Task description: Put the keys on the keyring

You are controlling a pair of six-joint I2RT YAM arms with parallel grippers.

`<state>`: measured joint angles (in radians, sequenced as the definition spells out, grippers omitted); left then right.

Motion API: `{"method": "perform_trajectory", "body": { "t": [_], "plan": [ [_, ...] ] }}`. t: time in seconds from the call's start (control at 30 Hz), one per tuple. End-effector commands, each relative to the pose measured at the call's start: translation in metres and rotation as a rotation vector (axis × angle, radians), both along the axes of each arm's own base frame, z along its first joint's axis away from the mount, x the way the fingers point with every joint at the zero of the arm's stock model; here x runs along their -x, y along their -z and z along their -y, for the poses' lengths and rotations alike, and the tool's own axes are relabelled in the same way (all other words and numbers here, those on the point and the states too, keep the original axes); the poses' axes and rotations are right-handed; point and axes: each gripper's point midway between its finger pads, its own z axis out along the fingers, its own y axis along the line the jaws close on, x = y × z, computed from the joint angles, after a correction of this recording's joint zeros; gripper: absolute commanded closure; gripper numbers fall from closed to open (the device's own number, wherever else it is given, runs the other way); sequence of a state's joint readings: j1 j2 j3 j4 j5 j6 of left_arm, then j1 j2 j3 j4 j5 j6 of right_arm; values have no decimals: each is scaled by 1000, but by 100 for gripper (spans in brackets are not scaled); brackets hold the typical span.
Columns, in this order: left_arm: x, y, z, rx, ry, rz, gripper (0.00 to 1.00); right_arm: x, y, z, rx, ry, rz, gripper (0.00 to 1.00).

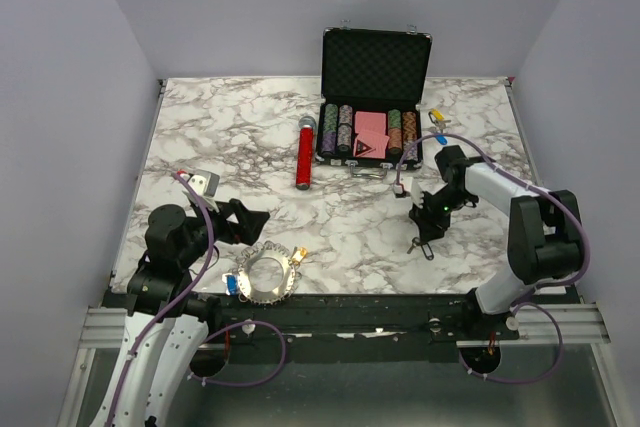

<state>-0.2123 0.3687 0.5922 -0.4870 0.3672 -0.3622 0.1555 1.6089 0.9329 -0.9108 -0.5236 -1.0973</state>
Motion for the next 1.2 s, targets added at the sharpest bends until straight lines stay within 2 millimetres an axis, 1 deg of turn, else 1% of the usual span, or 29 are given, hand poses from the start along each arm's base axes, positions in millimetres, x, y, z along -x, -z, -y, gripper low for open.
{"method": "perform_trajectory", "body": {
  "t": [0.0,0.23,0.5,0.57,0.6,0.63,0.67,0.7,0.73,0.77,0.9,1.03,1.1,1.17],
  "plan": [
    [-2,-4,-1,-4,0,38,1,7,9,5,25,22,-35,53],
    [-3,-4,-1,-1,1,39,1,14,13,4,16,23,-75,58],
    [-2,-5,-1,0,3,39,1,17,12,2,6,21,-100,70],
    [-3,-5,-1,0,1,39,1,17,11,1,1,22,-105,74],
    [-2,-5,-1,0,3,40,1,17,10,0,-2,23,-109,81],
    [-2,-4,0,0,4,37,1,17,9,-1,-6,23,-109,84],
    [-2,-5,0,2,4,39,1,17,8,-1,-11,22,-109,89],
    [-2,-5,0,0,4,40,1,16,6,-3,-17,22,-109,92],
    [-2,-5,0,1,4,42,1,15,4,-3,-24,24,-105,98],
    [-2,-5,0,1,4,42,1,14,1,-5,-33,24,-101,99],
    [-2,-5,1,4,10,41,1,10,-12,-12,-72,18,-77,99],
    [0,-9,3,15,25,48,1,7,-31,-22,-146,-8,-25,99],
    [2,-12,5,31,36,57,1,8,-43,-30,-201,-31,7,99],
    [4,-14,9,52,58,65,1,13,-54,-38,-262,-68,28,99]
  ]
}}
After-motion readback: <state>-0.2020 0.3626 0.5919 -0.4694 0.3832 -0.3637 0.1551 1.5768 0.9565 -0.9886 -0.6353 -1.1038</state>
